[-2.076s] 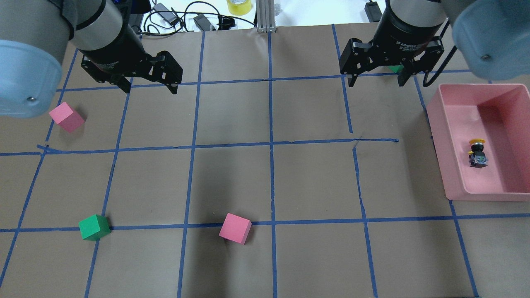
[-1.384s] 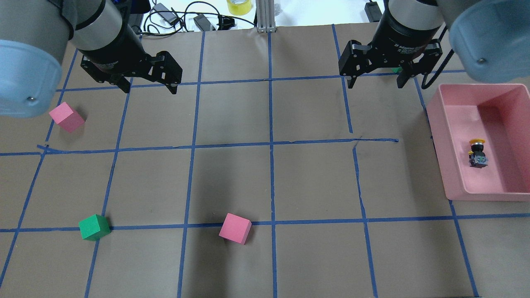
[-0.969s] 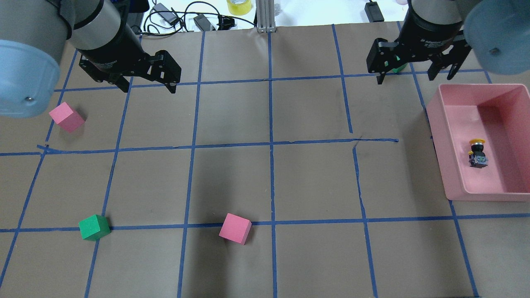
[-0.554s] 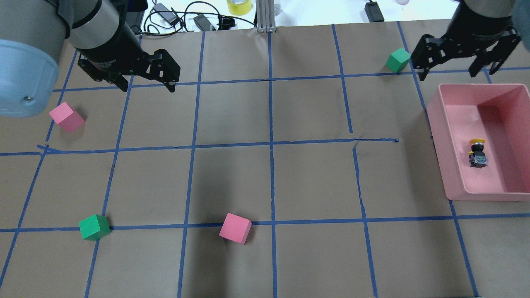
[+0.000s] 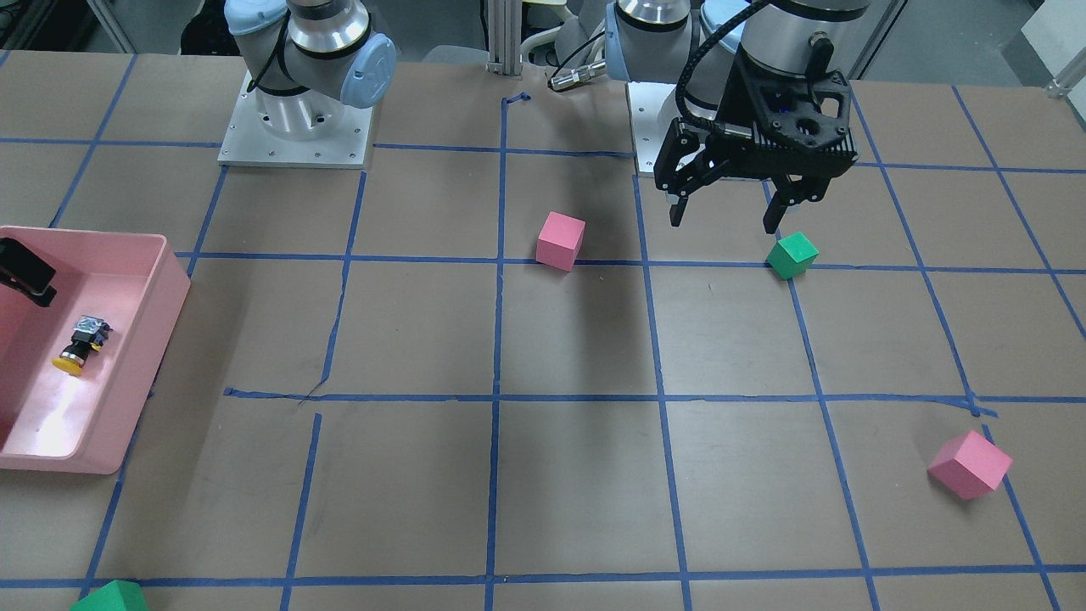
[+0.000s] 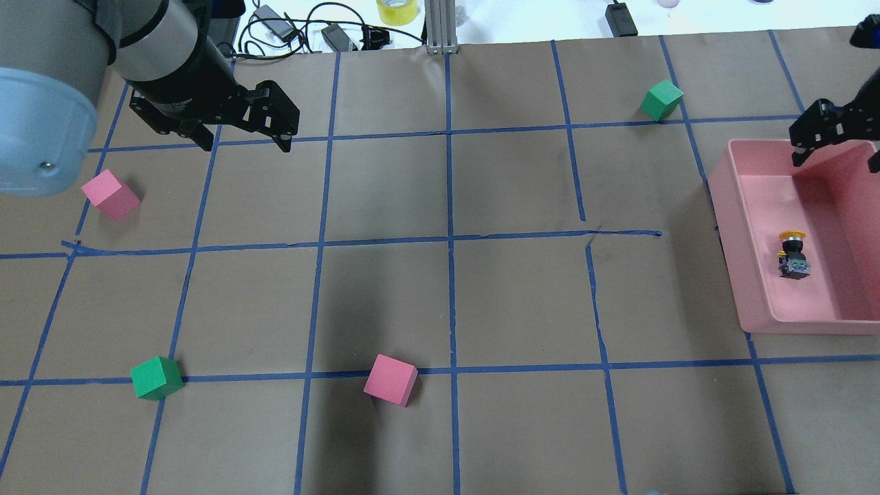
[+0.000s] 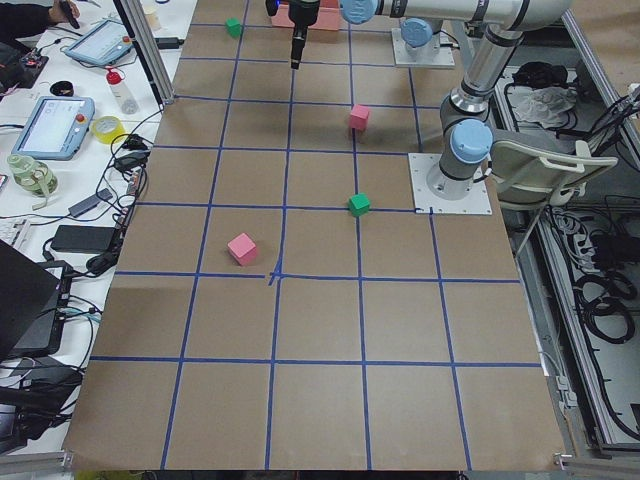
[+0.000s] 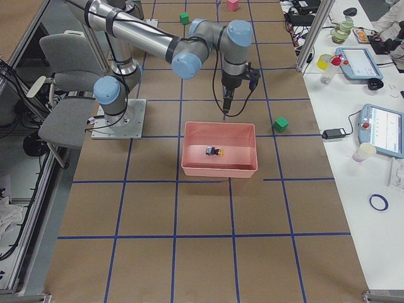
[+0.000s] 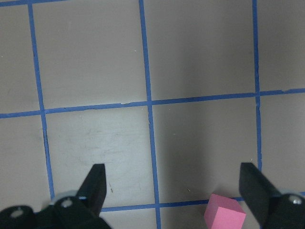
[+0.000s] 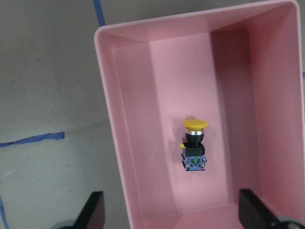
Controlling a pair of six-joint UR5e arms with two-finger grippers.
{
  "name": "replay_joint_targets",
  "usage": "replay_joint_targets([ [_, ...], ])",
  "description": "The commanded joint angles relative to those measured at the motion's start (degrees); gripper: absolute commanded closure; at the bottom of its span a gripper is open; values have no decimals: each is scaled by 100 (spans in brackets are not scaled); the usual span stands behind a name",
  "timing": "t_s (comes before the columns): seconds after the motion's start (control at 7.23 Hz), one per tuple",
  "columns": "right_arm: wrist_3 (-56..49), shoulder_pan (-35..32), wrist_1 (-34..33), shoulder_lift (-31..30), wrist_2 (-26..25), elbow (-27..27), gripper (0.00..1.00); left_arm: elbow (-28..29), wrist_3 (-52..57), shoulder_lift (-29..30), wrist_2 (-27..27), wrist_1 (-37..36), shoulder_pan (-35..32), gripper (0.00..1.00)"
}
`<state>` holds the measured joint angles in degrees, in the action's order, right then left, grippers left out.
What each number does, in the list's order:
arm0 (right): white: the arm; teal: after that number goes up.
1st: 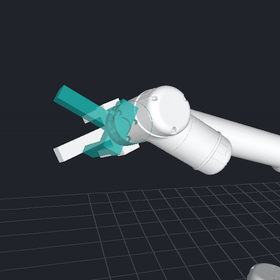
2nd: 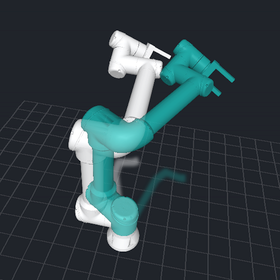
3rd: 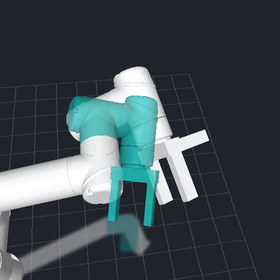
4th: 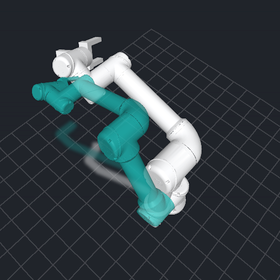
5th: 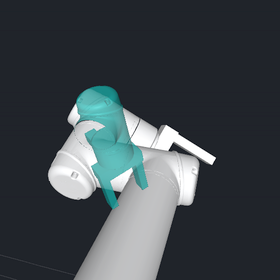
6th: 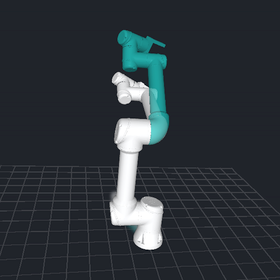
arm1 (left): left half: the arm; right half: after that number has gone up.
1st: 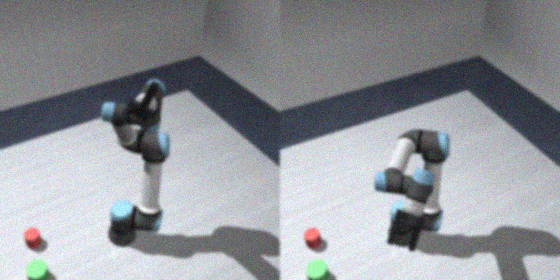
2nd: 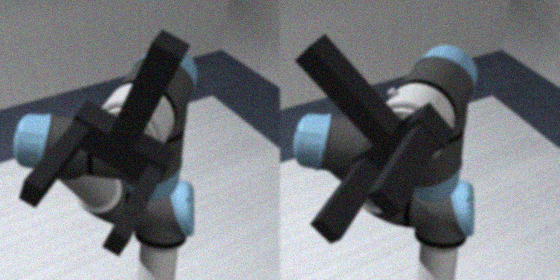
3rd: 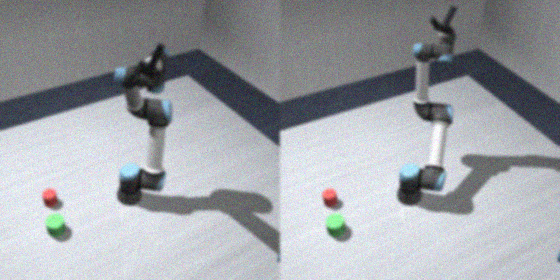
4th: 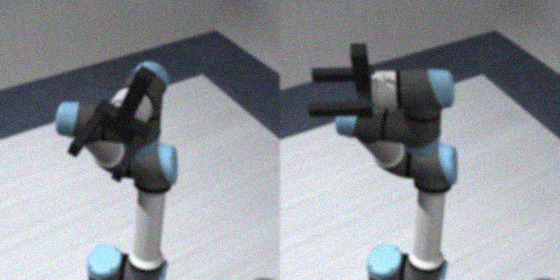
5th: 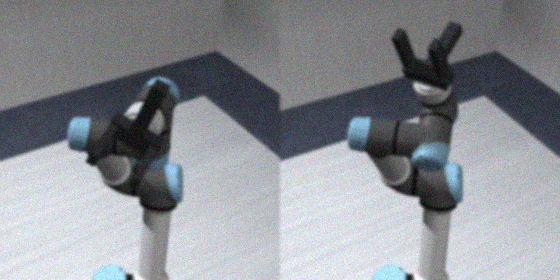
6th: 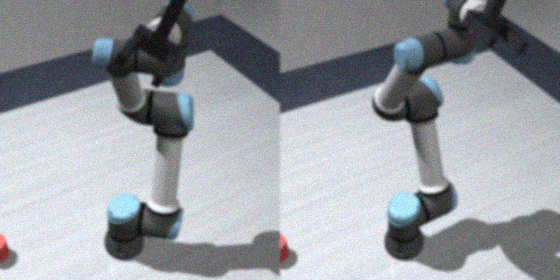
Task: Align button upright
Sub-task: 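Lower the right gripper into the tray around the button's black body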
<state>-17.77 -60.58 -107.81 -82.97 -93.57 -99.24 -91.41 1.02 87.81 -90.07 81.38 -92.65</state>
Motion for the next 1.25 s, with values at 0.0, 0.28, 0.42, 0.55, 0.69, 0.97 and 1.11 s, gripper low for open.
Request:
replay_joint_targets([
  [0.0,-854,424,-1586,218,276,-989,0,0,12,0,7,0,10,0],
  [0.28,-1156,547,-1787,412,322,-1159,0,0,3,0,7,0,1,0],
  [0.42,-1210,548,-1787,439,383,-1186,0,0,3,0,16,0,1,0],
  [0.55,-1237,574,-1796,439,418,-1247,0,0,3,0,33,0,1,0],
  [0.69,-1394,670,-1831,448,445,-1317,0,0,3,0,16,0,1,0],
  [0.97,-1422,688,-1849,492,419,-1352,0,-9,3,0,-2,0,-8,0],
  [1.11,-1422,688,-1918,492,393,-1362,0,-9,3,-9,-10,0,-8,0],
])
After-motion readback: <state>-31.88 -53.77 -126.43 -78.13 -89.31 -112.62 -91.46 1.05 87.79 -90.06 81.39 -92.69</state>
